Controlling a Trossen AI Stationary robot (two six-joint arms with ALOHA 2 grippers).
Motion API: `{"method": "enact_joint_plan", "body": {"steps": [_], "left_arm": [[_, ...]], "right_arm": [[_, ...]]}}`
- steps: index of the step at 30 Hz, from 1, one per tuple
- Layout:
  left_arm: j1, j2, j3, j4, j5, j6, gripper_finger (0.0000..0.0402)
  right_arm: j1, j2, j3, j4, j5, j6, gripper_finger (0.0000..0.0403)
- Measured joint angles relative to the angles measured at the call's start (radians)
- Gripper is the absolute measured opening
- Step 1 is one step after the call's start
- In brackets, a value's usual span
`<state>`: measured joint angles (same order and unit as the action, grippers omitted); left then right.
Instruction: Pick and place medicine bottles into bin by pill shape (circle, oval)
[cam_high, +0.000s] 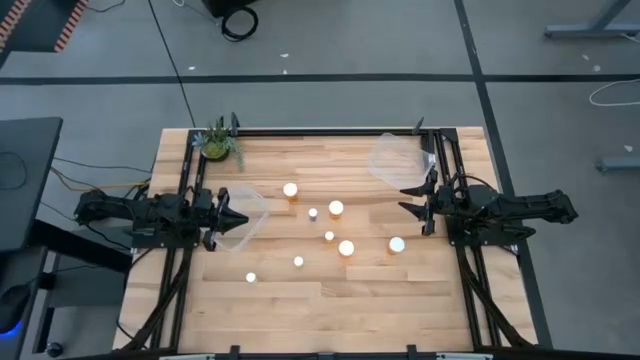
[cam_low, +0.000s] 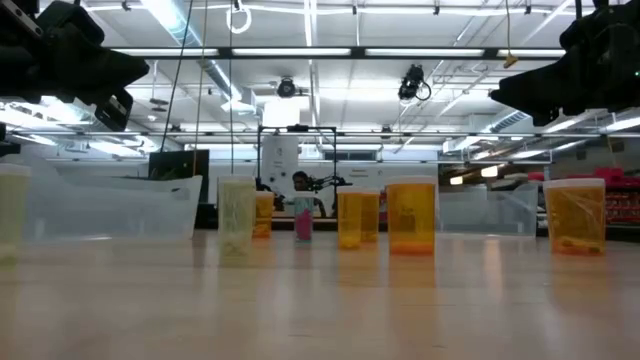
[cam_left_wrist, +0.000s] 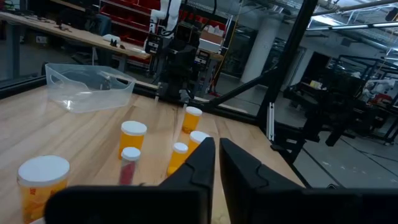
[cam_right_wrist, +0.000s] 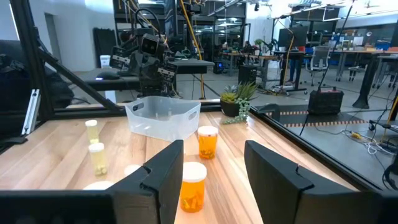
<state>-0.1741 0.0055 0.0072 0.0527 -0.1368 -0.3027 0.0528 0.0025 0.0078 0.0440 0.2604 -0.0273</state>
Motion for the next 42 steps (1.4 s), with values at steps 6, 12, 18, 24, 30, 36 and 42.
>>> {"method": "enact_joint_plan", "body": {"steps": [6,12,18,24,30,36,42], "left_arm": [[0.000,0.000,0.000,0.000,0.000,0.001,0.0023],[0.000,0.000,0.000,0.000,0.000,0.000,0.0029],[0.000,0.000,0.000,0.000,0.000,0.000,0.0034],[0.000,0.000,0.000,0.000,0.000,0.000,0.0025],[0.000,0.000,0.000,0.000,0.000,0.000,0.0028],[0.000,0.000,0.000,0.000,0.000,0.000,0.0036],[0.000,0.000,0.000,0.000,0.000,0.000,0.0031]], "right_arm": [[0.000,0.000,0.000,0.000,0.000,0.000,0.0178],[0.000,0.000,0.000,0.000,0.000,0.000,0.0178],[0.000,0.000,0.000,0.000,0.000,0.000,0.0178],[0.000,0.000,0.000,0.000,0.000,0.000,0.0178],[0.000,0.000,0.000,0.000,0.000,0.000,0.0178],[0.000,0.000,0.000,0.000,0.000,0.000,0.0178],[0.000,0.000,0.000,0.000,0.000,0.000,0.0178]]}}
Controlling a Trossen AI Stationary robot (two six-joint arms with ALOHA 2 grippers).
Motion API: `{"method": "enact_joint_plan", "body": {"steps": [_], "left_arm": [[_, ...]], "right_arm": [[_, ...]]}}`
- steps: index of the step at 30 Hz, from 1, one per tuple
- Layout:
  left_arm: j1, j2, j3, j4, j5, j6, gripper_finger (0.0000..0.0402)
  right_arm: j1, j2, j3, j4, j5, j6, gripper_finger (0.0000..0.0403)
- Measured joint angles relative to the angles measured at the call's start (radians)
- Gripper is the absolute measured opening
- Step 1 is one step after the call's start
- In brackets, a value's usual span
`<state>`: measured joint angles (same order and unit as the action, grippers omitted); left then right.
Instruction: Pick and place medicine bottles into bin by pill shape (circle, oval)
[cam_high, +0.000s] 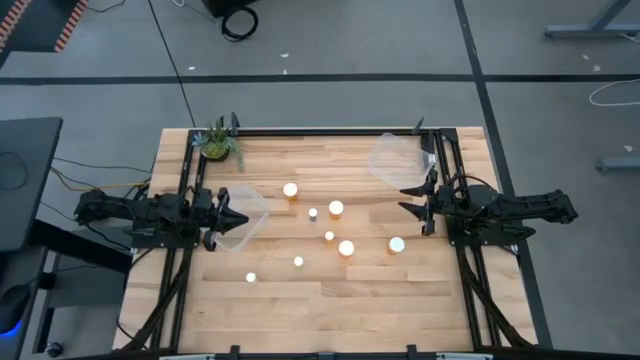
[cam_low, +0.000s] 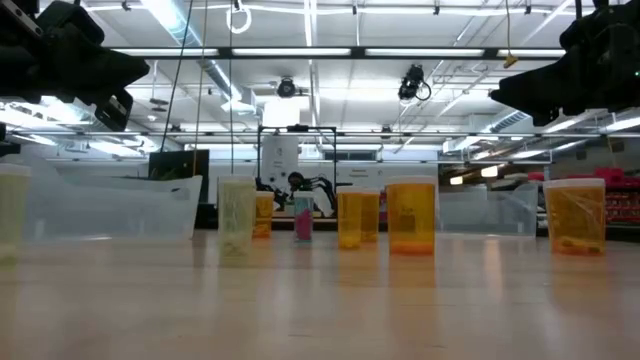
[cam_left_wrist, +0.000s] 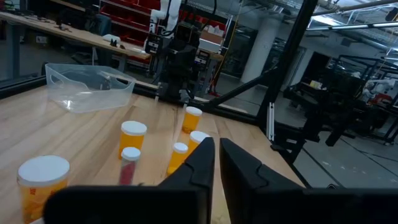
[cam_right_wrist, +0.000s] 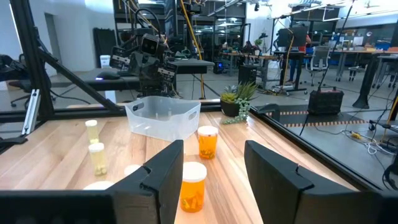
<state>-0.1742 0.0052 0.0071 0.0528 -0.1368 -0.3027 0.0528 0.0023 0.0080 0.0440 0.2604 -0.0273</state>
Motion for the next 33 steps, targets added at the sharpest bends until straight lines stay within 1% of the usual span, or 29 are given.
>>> {"method": "enact_joint_plan", "body": {"steps": [6,15,20,25,33], "left_arm": [[0.000,0.000,0.000,0.000,0.000,0.000,0.0026],[0.000,0.000,0.000,0.000,0.000,0.000,0.0036],[0.000,0.000,0.000,0.000,0.000,0.000,0.0028],[0.003,0.000,0.000,0.013,-0.027,0.000,0.0023],[0.003,0.000,0.000,0.014,-0.027,0.000,0.0034]], "right_arm": [[0.000,0.000,0.000,0.000,0.000,0.000,0.0178],[0.000,0.000,0.000,0.000,0.000,0.000,0.0178],[0.000,0.000,0.000,0.000,0.000,0.000,0.0178],[0.000,0.000,0.000,0.000,0.000,0.000,0.0178],[0.000,0.000,0.000,0.000,0.000,0.000,0.0178]]}}
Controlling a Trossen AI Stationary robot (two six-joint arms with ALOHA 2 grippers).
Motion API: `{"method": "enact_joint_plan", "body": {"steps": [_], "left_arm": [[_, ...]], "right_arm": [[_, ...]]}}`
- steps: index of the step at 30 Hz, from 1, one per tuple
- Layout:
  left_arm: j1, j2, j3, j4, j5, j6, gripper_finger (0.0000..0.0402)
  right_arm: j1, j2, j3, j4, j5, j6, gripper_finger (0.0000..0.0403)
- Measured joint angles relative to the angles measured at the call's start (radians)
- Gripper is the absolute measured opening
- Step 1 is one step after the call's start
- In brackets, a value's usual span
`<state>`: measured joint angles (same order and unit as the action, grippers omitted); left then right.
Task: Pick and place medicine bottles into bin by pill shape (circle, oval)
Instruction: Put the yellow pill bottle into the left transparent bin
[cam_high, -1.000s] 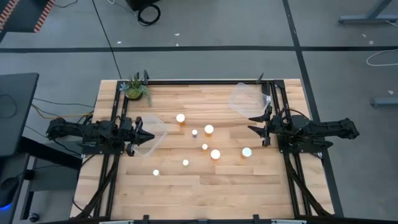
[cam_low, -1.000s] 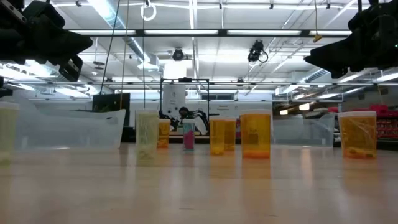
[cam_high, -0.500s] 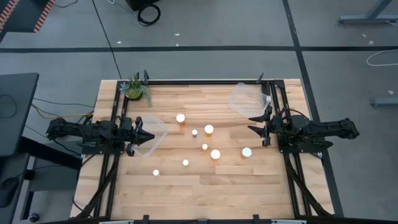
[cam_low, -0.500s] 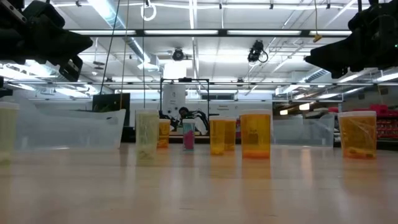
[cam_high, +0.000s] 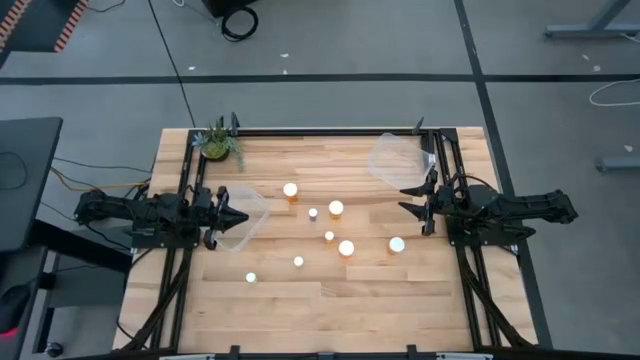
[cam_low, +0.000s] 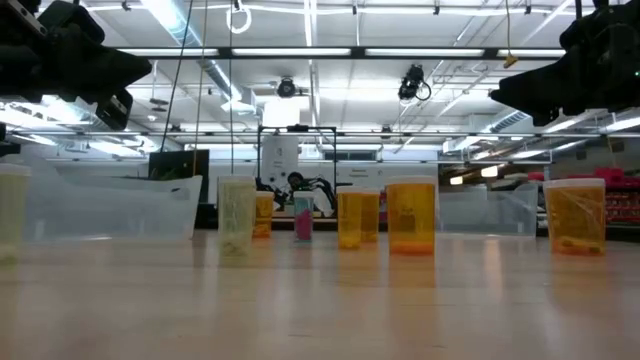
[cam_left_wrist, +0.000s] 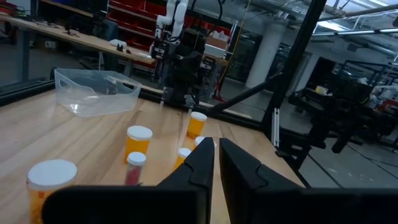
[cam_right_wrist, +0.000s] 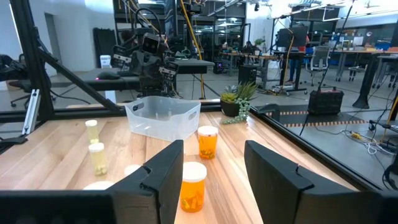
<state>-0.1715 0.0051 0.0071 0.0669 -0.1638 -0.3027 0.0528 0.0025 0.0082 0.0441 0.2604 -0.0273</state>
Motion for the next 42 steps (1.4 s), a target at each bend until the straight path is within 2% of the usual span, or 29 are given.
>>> {"method": "enact_joint_plan", "body": {"steps": [5,10,19,27,38,42], "left_arm": [[0.000,0.000,0.000,0.000,-0.012,0.000,0.0033],[0.000,0.000,0.000,0.048,-0.100,0.001,0.0022],[0.000,0.000,0.000,0.200,-0.227,0.147,0.0020],[0.007,0.001,0.000,0.307,-0.271,0.194,0.0016],[0.107,0.003,0.000,0.346,-0.274,0.183,0.0019],[0.132,0.053,0.000,0.438,-0.274,0.193,0.0015]], "right_arm": [[0.000,0.000,0.000,0.000,0.000,0.000,0.0178],[0.000,0.000,0.000,0.000,0.000,0.000,0.0178],[0.000,0.000,0.000,0.000,0.000,0.000,0.0178],[0.000,0.000,0.000,0.000,0.000,0.000,0.0178],[0.000,0.000,0.000,0.000,0.000,0.000,0.0178],[0.000,0.000,0.000,0.000,0.000,0.000,0.0178]]}}
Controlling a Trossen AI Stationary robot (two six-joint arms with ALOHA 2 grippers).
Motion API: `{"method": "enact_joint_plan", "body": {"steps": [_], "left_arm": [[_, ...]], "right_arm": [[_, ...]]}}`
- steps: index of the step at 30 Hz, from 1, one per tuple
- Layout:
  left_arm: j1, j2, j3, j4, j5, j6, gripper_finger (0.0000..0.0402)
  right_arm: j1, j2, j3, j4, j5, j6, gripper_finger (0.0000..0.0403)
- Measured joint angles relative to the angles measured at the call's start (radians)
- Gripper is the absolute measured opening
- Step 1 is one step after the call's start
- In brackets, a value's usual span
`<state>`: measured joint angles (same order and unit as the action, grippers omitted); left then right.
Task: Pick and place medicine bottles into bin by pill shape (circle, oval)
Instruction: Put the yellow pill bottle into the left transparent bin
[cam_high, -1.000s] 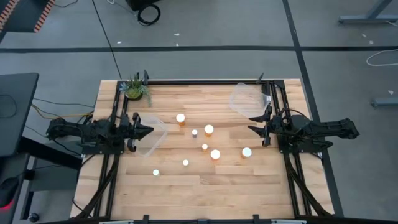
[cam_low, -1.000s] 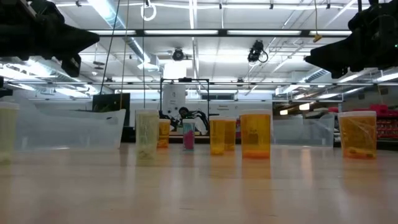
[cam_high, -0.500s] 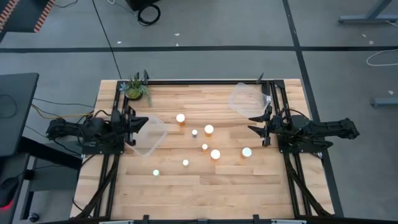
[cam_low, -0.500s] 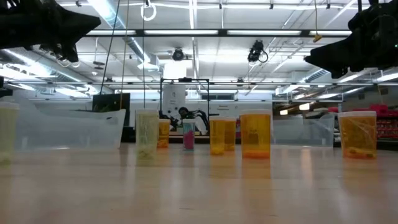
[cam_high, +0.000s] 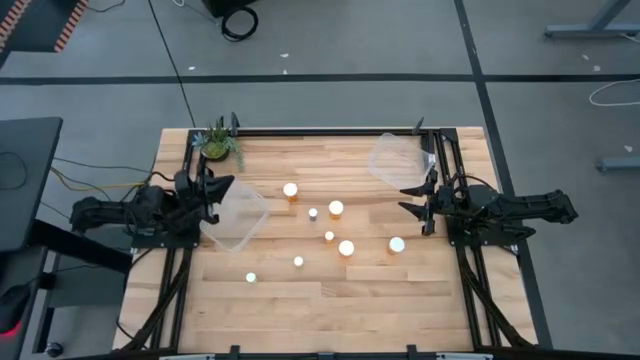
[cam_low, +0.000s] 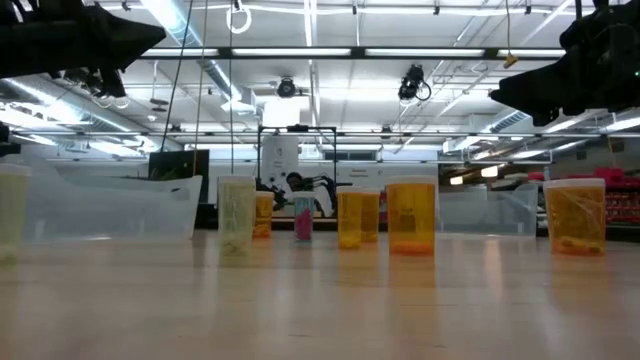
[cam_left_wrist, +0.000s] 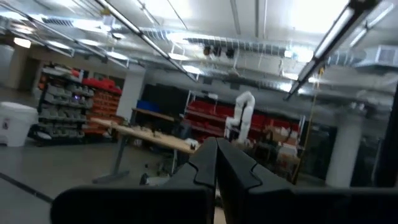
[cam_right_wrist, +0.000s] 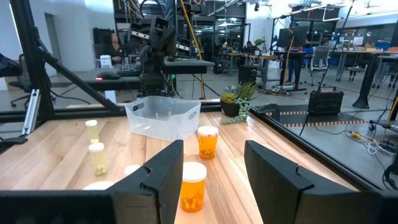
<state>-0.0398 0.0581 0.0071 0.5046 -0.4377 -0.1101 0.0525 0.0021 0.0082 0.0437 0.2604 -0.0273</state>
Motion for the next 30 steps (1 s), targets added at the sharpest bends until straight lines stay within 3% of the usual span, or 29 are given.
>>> {"method": "enact_joint_plan", "body": {"steps": [8,14,23,30], "left_arm": [[0.027,0.234,0.001,0.159,0.001,-0.009,0.0020],[-0.008,0.393,0.081,0.112,0.082,-0.047,0.0014],[-0.142,0.625,0.317,-0.382,0.141,-0.267,0.0019],[-0.267,0.772,0.508,-0.706,0.189,-0.627,0.0020]], "right_arm": [[0.000,0.000,0.000,0.000,0.000,0.000,0.0178],[0.000,0.000,0.000,0.000,0.000,0.000,0.0178],[0.000,0.000,0.000,0.000,0.000,0.000,0.0178],[0.000,0.000,0.000,0.000,0.000,0.000,0.0178]]}}
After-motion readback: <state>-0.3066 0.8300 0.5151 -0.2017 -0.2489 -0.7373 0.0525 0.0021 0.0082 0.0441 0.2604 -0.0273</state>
